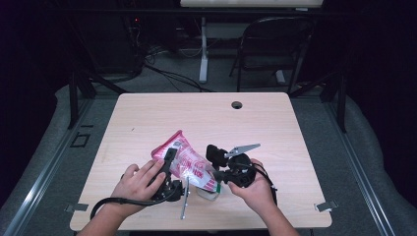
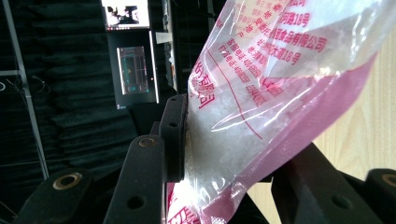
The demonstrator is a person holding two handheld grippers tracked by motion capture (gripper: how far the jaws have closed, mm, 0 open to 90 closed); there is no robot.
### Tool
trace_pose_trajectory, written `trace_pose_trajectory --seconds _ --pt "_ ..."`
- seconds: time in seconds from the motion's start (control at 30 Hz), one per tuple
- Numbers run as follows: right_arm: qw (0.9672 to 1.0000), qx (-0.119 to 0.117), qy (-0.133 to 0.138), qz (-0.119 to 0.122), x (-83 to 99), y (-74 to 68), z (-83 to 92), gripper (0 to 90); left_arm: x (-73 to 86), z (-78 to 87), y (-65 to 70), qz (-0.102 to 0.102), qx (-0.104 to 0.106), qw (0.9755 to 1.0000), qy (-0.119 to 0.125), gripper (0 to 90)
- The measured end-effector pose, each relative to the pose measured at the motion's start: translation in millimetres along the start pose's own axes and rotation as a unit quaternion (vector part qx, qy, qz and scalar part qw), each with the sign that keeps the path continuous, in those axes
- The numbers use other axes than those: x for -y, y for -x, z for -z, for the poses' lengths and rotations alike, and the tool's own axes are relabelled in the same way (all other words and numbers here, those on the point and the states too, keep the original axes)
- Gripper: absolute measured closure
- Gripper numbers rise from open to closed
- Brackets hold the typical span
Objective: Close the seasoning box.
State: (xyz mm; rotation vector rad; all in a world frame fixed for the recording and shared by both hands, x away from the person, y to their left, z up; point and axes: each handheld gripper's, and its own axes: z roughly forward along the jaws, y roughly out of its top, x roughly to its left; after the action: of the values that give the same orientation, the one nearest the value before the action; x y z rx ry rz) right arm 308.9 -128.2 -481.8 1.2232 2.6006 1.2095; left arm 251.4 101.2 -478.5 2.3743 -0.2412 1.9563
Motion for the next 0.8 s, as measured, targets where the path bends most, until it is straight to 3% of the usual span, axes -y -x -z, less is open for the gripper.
trace_pose_trajectory --seconds 0.43,0.6,0.8 --pt "0.9998 0.019 -0.008 0.003 1.5 1.6 -1.5 90.0 -1.5 1.0 -5.1 -0.006 -0.008 0.9999 0.0 66.4" --pt "0.9998 0.018 -0.008 0.0 2.5 2.2 -2.7 90.0 -2.4 0.7 -3.2 -0.005 -0.004 1.0 0.001 66.5" --pt "0.9999 0.014 -0.004 -0.001 2.4 2.7 -2.7 90.0 -3.9 0.3 -3.7 -0.014 -0.014 0.9998 0.002 66.5"
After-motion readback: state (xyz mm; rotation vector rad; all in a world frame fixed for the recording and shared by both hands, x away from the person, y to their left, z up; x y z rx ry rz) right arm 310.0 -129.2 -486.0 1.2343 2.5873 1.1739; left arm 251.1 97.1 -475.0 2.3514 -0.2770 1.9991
